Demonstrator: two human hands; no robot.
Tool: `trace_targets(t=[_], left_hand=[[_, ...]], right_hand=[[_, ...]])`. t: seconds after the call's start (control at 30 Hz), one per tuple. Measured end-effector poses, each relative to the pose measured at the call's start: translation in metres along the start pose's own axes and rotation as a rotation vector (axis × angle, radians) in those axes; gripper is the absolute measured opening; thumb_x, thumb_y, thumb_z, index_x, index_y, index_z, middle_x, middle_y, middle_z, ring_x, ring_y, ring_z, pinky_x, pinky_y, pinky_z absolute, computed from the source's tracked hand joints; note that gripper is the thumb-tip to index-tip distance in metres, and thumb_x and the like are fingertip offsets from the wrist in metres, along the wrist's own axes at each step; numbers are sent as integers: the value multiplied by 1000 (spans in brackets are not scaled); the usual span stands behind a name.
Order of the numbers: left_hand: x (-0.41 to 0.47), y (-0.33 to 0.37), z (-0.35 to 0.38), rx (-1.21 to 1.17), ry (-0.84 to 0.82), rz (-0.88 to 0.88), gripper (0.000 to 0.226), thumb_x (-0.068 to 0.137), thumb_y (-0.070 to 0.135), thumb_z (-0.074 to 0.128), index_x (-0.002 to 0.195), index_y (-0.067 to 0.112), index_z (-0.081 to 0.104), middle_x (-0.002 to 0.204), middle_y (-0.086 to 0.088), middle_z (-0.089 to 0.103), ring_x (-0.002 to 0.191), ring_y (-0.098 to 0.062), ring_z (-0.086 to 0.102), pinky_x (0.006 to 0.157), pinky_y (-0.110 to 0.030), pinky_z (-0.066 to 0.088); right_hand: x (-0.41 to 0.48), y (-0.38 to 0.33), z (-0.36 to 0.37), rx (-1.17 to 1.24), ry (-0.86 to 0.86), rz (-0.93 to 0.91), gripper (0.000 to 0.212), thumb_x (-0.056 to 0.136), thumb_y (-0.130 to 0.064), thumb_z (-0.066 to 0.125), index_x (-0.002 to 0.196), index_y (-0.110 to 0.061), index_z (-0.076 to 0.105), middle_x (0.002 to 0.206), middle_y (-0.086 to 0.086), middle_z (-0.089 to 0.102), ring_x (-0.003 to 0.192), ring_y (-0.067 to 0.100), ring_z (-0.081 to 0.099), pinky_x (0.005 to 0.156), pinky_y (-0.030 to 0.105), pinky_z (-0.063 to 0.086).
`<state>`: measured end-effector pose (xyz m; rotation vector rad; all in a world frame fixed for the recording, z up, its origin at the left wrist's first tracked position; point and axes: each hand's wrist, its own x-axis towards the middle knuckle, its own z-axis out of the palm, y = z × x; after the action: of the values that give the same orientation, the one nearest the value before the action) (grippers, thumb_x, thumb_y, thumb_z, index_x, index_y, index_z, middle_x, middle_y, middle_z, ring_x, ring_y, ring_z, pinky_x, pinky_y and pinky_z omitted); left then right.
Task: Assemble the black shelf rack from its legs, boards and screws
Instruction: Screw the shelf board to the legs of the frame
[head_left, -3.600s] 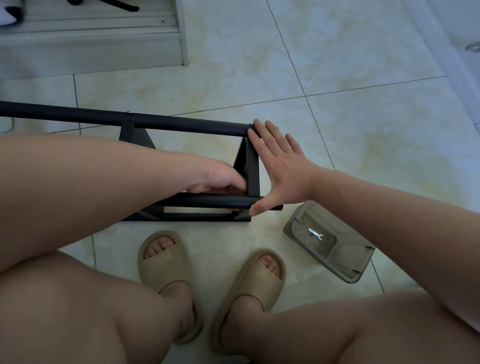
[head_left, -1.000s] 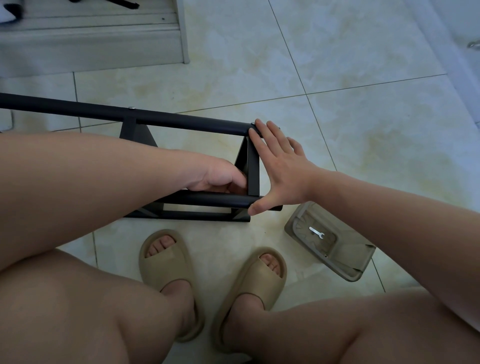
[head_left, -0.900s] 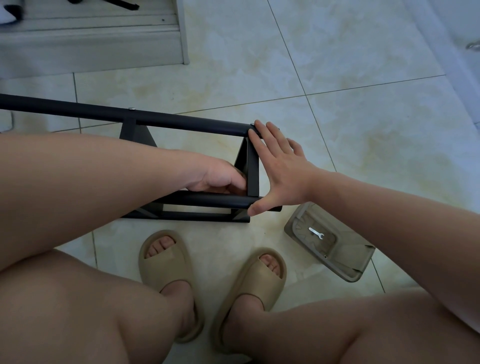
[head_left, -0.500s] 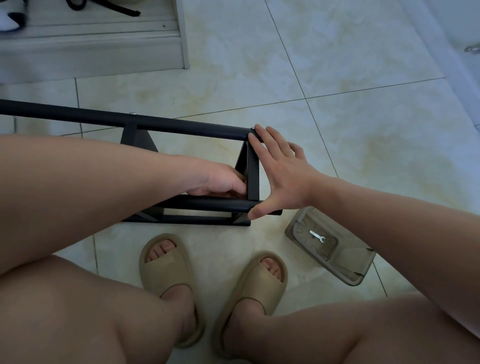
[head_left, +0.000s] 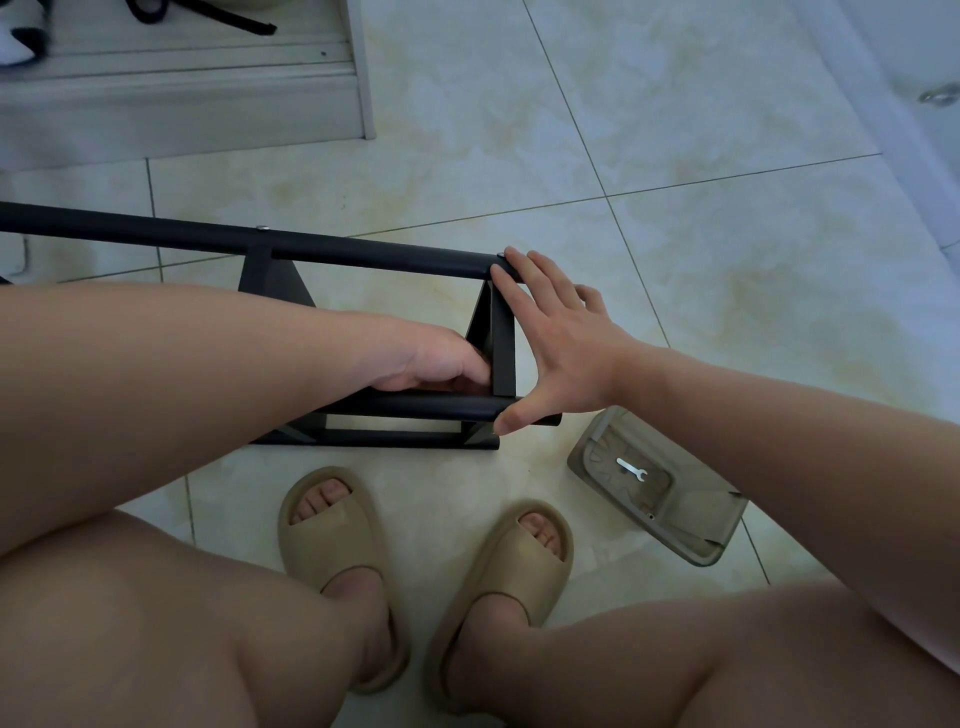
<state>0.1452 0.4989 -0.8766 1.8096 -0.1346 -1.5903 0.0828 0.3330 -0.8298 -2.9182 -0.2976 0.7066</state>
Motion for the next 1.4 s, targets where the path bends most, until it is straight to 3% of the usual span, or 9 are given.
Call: trace_targets(t=[0.37,0.57,0.7,0.77,0.93,1.07,1.17,1.27,1.4], left_hand=[[0,2,-2,-17,-6,49,19,90,3,57,104,9,69,75,-4,71,67,-18,66,65,-23,52],[2,2,-4,-24,-18,49,17,90,2,57,100,10,69,82,-7,72,72,-21,68,72,-27,54],[3,0,-5,-46,-31,49,18,91,1,56,99,9,69,93,-12,72,87,-28,66,92,-39,52],[3,-1,-5,-59,-56,37,18,92,2,55,93,11,70,85,-8,73,83,-25,67,85,-35,53],[3,-2,-6,-62,-131,-46,35,94,15,55,122,-2,67,115,-19,70,101,-31,63,104,-43,47],[4,0,-7,-56,-106,-44,18,93,8,57,105,4,70,88,-10,73,95,-32,63,98,-42,48],[5,3,-7,-61,-88,-10,20,92,2,57,108,4,68,86,-10,72,90,-29,65,97,-40,50],[5,4,-7,-47,-74,15,22,91,-1,56,107,5,69,84,-9,72,81,-25,67,82,-33,55],[7,0,-7,-65,-59,63,25,91,-5,55,112,4,65,102,-18,66,93,-31,62,99,-42,49]], right_hand=[[0,-1,-1,-13,-11,2,156,50,-92,67,160,-20,-17,166,-2,-25,153,18,-24,124,52,3],[1,0,1,-12,-23,3,156,51,-92,67,159,-20,-20,165,-2,-28,152,19,-27,125,54,-5],[3,1,3,2,-32,1,157,51,-91,68,158,-21,-22,164,-2,-31,150,18,-31,123,56,-12],[4,2,3,0,-35,-4,157,51,-92,67,158,-21,-23,164,-2,-31,150,19,-33,122,57,-14],[4,2,4,3,-37,-5,157,51,-92,66,157,-21,-24,164,-2,-32,149,19,-33,122,58,-13],[4,2,4,2,-36,-9,157,51,-93,66,158,-21,-24,164,-2,-33,149,19,-34,122,57,-14],[4,3,5,-3,-35,-8,157,51,-94,64,157,-21,-25,163,-2,-33,149,19,-34,122,57,-14],[4,3,6,-7,-36,-9,157,50,-95,62,157,-21,-25,163,-3,-34,149,19,-34,122,57,-13],[4,3,5,2,-37,-6,157,49,-95,62,158,-21,-24,163,-2,-33,149,19,-34,122,58,-13]])
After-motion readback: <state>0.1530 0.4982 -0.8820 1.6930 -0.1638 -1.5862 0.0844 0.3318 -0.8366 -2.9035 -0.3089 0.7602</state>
